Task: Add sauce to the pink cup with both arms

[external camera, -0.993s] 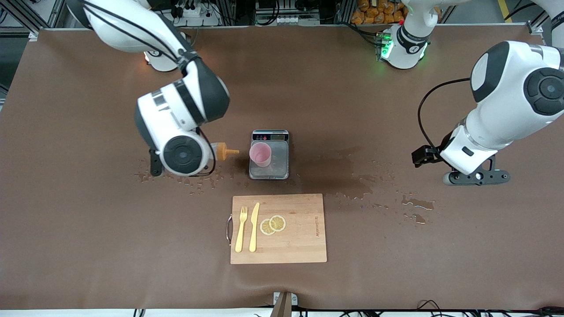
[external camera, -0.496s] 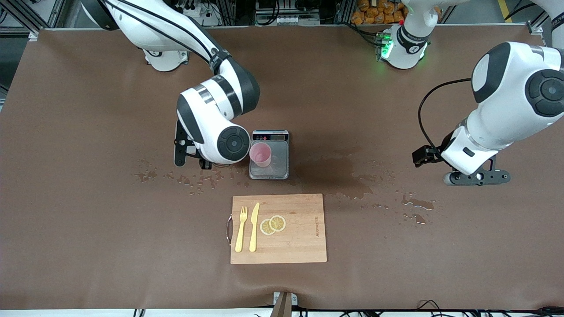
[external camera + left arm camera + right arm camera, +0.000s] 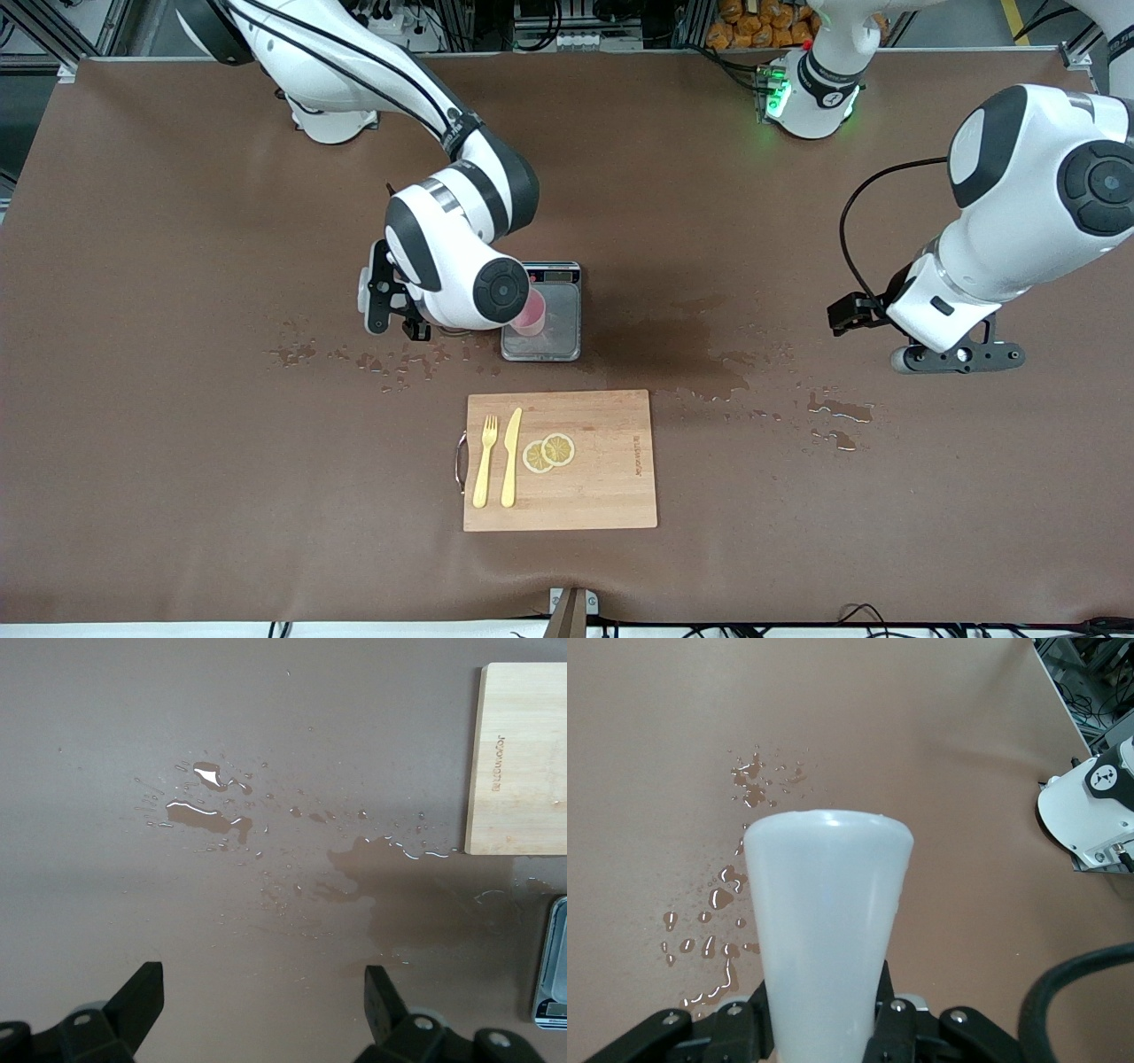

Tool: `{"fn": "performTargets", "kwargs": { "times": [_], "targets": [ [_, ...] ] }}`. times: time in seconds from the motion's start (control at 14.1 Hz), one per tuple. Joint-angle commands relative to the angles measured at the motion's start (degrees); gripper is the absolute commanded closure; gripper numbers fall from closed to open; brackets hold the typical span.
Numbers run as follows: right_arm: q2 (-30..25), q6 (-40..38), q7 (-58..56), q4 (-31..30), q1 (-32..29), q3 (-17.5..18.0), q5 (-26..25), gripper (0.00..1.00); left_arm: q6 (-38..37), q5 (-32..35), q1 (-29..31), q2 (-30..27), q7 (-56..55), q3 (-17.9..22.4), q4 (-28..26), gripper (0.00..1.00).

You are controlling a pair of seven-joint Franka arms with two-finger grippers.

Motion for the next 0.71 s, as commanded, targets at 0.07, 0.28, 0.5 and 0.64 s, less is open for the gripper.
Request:
{"fn": "performTargets", "kwargs": {
  "times": [0.07, 0.28, 0.5, 0.64],
  "targets": [
    [0.04, -0.33, 1.06, -0.07, 0.71, -0.60, -1.68, 0.65, -0.64, -1.12, 0.97, -1.99, 1.13, -0.48, -1.52, 0.00],
    [0.22, -0.42, 1.15, -0.16, 0.27, -0.60, -1.60, 0.66, -0.64, -1.12, 0.97, -1.99, 1.13, -0.48, -1.52, 0.00],
    [0.22, -0.33, 0.89, -0.16, -0.08, -0.52, -1.51, 0.66, -0.64, -1.12, 0.97, -1.99, 1.13, -0.48, -1.52, 0.00],
    [-0.57, -0.50, -0.60, 0.10, -1.13, -0.43, -0.73, 0.66, -0.64, -1.12, 0.97, -1.99, 1.13, -0.48, -1.52, 0.00]
  ]
}}
